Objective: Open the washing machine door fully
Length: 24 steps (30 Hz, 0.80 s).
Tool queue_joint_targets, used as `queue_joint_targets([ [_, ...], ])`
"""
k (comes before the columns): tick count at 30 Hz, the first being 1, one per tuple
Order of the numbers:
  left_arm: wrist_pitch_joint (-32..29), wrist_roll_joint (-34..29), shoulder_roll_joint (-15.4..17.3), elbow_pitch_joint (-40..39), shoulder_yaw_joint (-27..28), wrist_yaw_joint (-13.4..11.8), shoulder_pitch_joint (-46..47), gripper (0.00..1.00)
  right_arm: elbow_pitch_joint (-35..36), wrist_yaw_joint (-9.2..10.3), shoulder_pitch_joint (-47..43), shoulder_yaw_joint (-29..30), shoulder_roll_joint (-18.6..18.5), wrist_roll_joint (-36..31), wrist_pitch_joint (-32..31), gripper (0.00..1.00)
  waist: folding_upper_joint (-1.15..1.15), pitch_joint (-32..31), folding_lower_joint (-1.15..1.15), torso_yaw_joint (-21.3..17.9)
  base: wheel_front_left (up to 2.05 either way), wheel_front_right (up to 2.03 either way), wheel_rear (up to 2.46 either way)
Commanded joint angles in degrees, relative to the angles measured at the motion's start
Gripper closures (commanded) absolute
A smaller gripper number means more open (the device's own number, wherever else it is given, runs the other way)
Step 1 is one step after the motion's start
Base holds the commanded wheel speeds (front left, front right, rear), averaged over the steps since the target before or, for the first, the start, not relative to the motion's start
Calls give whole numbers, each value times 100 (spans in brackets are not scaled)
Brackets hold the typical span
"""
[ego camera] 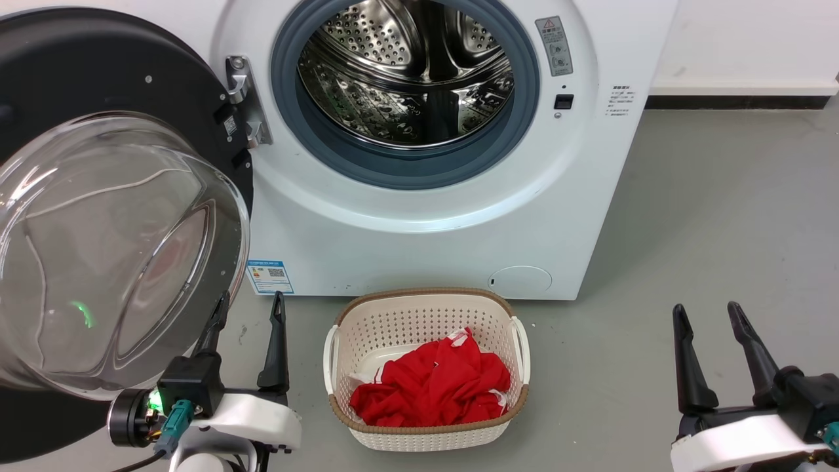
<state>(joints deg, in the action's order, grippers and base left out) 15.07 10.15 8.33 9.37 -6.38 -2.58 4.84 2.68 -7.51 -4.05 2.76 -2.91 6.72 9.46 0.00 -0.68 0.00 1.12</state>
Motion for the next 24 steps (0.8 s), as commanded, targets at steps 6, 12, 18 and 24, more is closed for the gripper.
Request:
queue_joint_targets([
  [6,13,-146,-24,8,38,2,-96,0,-69,4,-131,-45,7,76,0,0,0,3,0,-59,0,0,0],
  [12,13,-188,-41,50,53,72,-77,0,-161,4,-85,-33,7,78,34,0,0,17,0,-59,0,0,0],
  [18,13,-213,-70,64,74,109,-83,0,-195,4,-46,-9,7,69,58,0,0,20,0,-67,0,0,0],
  [24,13,-241,-92,67,111,144,-85,0,-218,4,-28,-6,7,79,61,0,0,24,0,-72,0,0,0],
])
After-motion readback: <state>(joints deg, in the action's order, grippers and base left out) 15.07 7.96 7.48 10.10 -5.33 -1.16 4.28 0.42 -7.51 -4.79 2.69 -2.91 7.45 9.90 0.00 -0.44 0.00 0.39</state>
